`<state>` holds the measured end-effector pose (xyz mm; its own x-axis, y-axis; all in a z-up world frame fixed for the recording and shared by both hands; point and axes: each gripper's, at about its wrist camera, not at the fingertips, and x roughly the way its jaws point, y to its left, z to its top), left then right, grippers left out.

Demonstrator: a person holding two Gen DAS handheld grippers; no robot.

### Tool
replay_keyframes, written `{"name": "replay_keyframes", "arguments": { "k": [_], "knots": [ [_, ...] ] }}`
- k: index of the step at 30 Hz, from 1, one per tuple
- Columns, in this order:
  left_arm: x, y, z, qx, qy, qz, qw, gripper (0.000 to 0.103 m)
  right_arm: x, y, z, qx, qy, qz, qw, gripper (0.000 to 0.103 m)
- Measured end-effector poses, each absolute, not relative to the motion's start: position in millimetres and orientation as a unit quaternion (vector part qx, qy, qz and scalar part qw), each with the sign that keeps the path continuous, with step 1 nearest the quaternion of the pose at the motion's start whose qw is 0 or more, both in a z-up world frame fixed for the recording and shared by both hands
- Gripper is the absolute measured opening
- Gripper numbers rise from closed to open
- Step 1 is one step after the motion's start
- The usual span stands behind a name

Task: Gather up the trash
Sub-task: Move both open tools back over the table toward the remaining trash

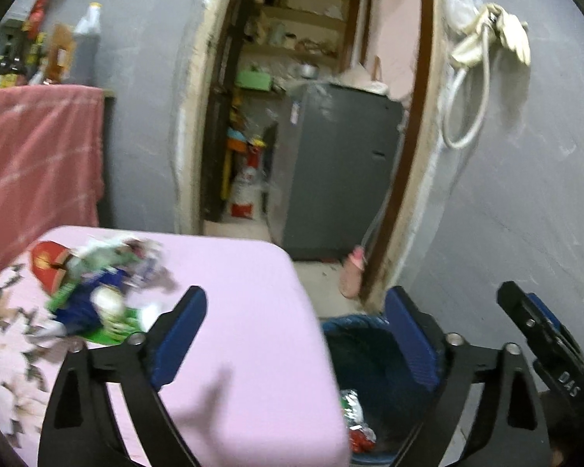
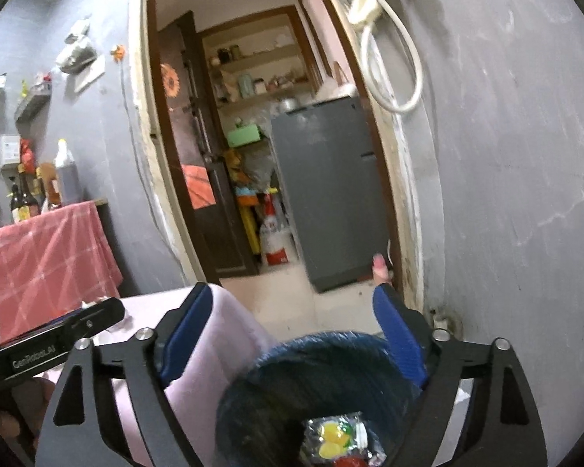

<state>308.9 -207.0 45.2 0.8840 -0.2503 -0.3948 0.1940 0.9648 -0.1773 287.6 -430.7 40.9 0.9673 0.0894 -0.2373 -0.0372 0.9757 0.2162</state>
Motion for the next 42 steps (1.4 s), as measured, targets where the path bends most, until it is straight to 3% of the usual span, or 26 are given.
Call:
{"name": "replay_keyframes", "arguments": {
  "k": [3,20,42],
  "knots": [
    [309,-189,50,-0.068,0.204,-0.095,0.972,0.096,287,-420,46,0.104,0.113,0.04,0.987,0.103],
    [284,-61,44,-0.074,0.196,0.005,0.978,0.098,293,-338,61,0.069,0.108,0.104,0.986,0.103],
    [319,38,11,-0.09,0.293,0.048,0.951,0.098,349,-234,43,0.013,0.206,0.184,0.961,0.103]
  ]
}}
